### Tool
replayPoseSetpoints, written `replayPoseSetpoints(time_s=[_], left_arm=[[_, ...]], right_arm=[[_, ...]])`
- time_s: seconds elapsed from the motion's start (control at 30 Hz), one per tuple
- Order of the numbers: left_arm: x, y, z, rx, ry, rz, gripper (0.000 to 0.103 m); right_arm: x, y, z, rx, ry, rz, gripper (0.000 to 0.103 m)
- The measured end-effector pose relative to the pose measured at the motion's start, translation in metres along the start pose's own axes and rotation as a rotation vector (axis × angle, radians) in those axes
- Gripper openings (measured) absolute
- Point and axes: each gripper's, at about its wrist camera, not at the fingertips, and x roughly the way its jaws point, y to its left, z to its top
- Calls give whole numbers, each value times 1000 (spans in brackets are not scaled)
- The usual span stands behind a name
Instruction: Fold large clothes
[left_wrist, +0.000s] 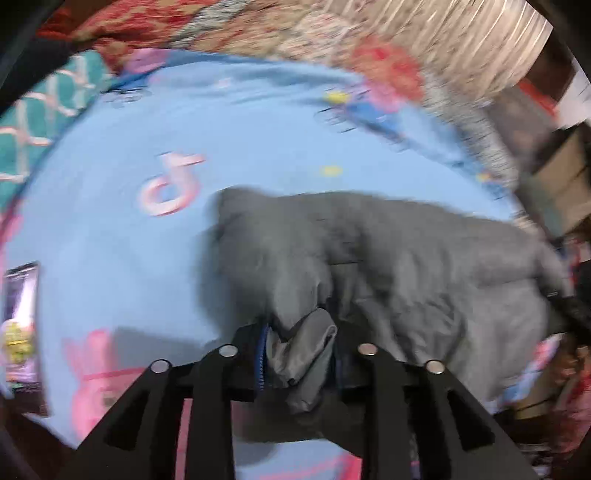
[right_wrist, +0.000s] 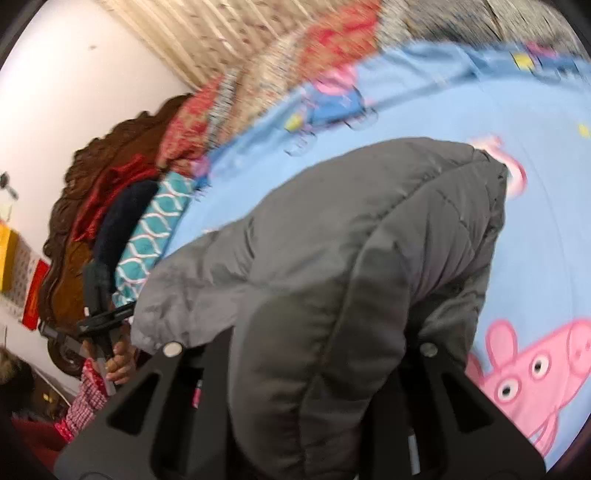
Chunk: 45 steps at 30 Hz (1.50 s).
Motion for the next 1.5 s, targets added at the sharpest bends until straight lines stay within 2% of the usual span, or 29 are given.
replayPoseSetpoints(time_s=[0.13,0.17,0.2,0.23,0.27,0.33,0.37,0.43,0.5,0.53,0.57,0.6,0.63,0.67,0.77,0.87,0.93,1.03,1.1,1.13,1.17,1.2,1.23,1.3,1.4,1.5], left_arm=[[8,18,-11,29,10,97,78],[8,22,-13,23,10,97,85],[10,24,-14,12,15,89,88],[15,26,-13,-10,29,72,93],[23,28,-13,-39,52,45,96],[37,36,-14,-98,96,-37,97],[43,39,-16,-143,115,-100,97],[52,36,-20,-193,118,-157,97],[56,21,-17,-173,90,-155,94],[58,13,-15,-163,79,-150,88],[59,6,-11,-158,70,-141,84],[61,0,-6,-156,65,-140,78],[65,-6,4,-153,73,-193,71],[68,-10,15,-167,76,-205,71],[79,-30,50,-157,51,-161,71],[92,-57,84,-122,32,-113,70],[99,-82,108,-62,0,-62,70],[104,-114,138,5,-74,25,69],[114,-134,157,38,-121,141,69],[123,-140,163,45,-118,202,69],[130,-143,165,51,-106,250,69],[136,-145,166,56,-96,282,69],[142,-148,167,64,-94,318,69],[143,-150,164,77,-109,341,69],[142,-151,163,100,-114,351,69],[130,-147,163,102,-121,337,69]], right_arm=[[15,-33,-14,106,29,4,19],[17,-40,-16,144,26,17,26],[16,-44,-18,168,19,21,28],[16,-47,-19,186,13,22,41],[17,-50,-22,202,4,14,62],[21,-52,-25,227,-6,-17,81],[24,-55,-28,238,-3,-25,85],[40,-57,-31,264,36,-17,91],[51,-52,-26,246,75,-5,91],[54,-46,-21,234,85,24,77],[57,-39,-12,223,88,68,54],[58,-32,-2,199,83,82,47],[58,-22,10,153,73,69,35],[58,-16,20,111,58,47,29],[49,-5,60,10,-45,-31,24],[32,-10,101,-46,-178,-71,24],[23,-20,125,-81,-265,-102,24],[25,-48,147,-56,-335,-171,24],[39,-73,149,6,-297,-247,30],[56,-93,147,58,-228,-325,35],[68,-107,144,98,-180,-367,49],[74,-119,139,135,-167,-378,57],[72,-128,131,168,-195,-349,64],[68,-130,125,176,-209,-331,66],[51,-125,120,168,-235,-351,67],[22,-115,104,159,-338,-356,67]])
